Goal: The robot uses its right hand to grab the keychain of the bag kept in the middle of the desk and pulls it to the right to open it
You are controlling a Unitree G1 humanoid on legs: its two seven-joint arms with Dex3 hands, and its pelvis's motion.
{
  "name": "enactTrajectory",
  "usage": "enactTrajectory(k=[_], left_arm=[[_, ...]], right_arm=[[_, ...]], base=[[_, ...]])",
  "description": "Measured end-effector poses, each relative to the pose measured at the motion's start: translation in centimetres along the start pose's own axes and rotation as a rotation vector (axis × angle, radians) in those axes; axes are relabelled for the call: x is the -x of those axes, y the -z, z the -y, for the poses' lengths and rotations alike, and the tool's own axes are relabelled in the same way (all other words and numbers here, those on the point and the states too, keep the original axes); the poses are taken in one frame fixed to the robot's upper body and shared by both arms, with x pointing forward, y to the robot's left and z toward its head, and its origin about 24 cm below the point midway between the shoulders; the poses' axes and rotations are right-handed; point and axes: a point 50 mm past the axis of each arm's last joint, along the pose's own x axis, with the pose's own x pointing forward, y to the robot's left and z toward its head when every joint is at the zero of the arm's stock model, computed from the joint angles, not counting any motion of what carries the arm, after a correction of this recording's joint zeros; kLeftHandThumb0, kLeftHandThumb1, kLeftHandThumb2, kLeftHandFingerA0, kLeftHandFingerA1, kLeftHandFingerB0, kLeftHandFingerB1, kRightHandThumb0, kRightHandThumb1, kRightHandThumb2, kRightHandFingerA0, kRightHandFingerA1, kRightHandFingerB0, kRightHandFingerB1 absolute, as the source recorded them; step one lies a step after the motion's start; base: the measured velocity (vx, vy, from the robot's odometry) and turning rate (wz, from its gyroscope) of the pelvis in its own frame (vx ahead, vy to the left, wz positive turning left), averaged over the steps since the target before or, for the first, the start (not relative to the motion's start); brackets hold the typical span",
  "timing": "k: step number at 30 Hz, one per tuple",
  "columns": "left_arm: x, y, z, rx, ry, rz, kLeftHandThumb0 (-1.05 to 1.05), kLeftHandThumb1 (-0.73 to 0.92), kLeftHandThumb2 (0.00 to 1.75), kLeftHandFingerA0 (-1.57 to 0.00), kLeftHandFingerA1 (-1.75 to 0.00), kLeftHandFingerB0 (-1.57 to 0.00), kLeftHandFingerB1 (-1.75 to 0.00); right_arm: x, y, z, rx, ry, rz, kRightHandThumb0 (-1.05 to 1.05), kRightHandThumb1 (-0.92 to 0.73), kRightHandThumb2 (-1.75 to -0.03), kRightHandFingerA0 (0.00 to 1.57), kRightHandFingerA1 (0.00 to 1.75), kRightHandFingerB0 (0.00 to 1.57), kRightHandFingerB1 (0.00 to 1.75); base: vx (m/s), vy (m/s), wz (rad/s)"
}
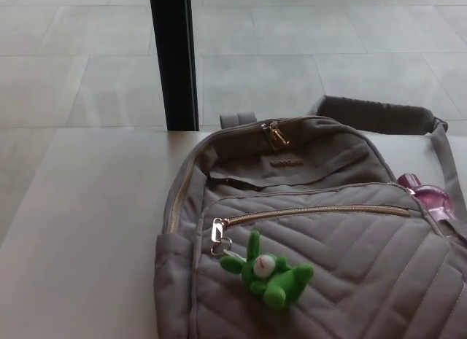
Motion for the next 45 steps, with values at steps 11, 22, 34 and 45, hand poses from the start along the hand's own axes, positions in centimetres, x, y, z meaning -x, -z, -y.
enactTrajectory(k=[11,22,34,45], left_arm=[[0.0,-0.1,0.1,0.003,0.003,0.002,-0.64,0.49,0.85,-0.25,-0.54,-0.17,-0.43],[-0.1,-0.2,0.1,0.006,0.006,0.005,-0.65,0.49,0.85,-0.29,-0.55,-0.18,-0.43],[0.0,-0.2,0.0,0.028,0.005,0.009,-0.62,0.49,0.83,-0.29,-0.54,-0.18,-0.43],[0.0,0.1,-0.1,0.043,0.007,0.006,-0.60,0.61,0.59,-0.35,-0.46,-0.28,-0.30]], right_arm=[[-2.4,-12.7,-3.4,-0.176,-0.061,0.446,-0.75,-0.50,-0.87,0.27,0.57,0.12,0.42],[1.4,-20.7,-9.7,-0.200,-0.334,0.738,-0.76,-0.66,-0.61,0.38,0.43,0.25,0.29],[10.5,-24.5,-17.2,-0.167,-0.799,0.939,-0.76,-0.64,-0.60,0.38,0.54,0.28,0.33],[14.3,-24.5,-19.2,-0.057,-1.011,0.948,-0.70,-0.65,-0.60,0.40,0.57,0.30,0.34]], base=[[0.00,0.000,0.00],[0.00,0.000,0.00],[0.00,0.000,0.00],[0.00,0.000,0.00]])
